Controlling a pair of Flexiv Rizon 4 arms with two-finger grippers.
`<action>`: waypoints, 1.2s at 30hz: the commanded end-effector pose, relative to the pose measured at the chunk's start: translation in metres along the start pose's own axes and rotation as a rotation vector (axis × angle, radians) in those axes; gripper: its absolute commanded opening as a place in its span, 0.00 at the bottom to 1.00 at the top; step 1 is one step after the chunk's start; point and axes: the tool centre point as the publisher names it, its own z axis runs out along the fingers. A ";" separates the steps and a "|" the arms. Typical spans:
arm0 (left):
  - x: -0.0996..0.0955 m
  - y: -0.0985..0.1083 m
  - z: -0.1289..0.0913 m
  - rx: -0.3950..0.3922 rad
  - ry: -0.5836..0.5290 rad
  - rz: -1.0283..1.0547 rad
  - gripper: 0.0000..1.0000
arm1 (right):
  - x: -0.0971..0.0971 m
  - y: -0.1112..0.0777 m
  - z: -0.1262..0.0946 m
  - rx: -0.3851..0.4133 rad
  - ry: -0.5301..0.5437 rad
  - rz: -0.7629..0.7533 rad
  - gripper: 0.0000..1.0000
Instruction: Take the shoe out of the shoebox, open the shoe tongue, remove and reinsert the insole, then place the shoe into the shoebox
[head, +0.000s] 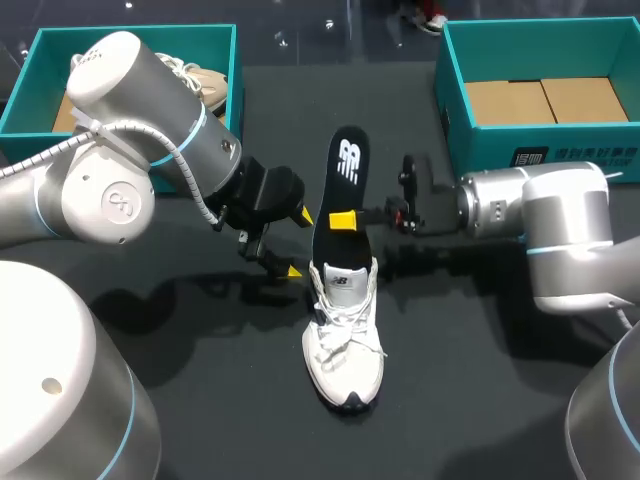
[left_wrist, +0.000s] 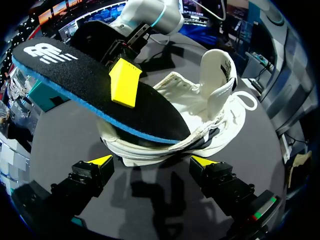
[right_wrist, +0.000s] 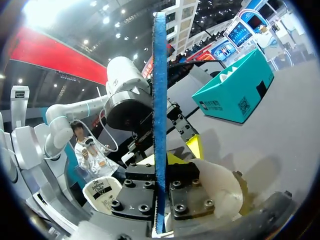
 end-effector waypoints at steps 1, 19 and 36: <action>0.001 0.000 -0.001 -0.002 0.000 0.001 1.00 | 0.005 -0.010 0.000 -0.001 -0.043 0.014 0.00; 0.001 0.000 -0.001 -0.002 0.000 0.001 1.00 | 0.010 -0.057 0.001 0.014 -0.103 0.110 0.00; 0.001 0.000 -0.001 -0.002 0.000 0.001 1.00 | 0.012 -0.011 -0.003 0.026 -0.084 0.003 0.24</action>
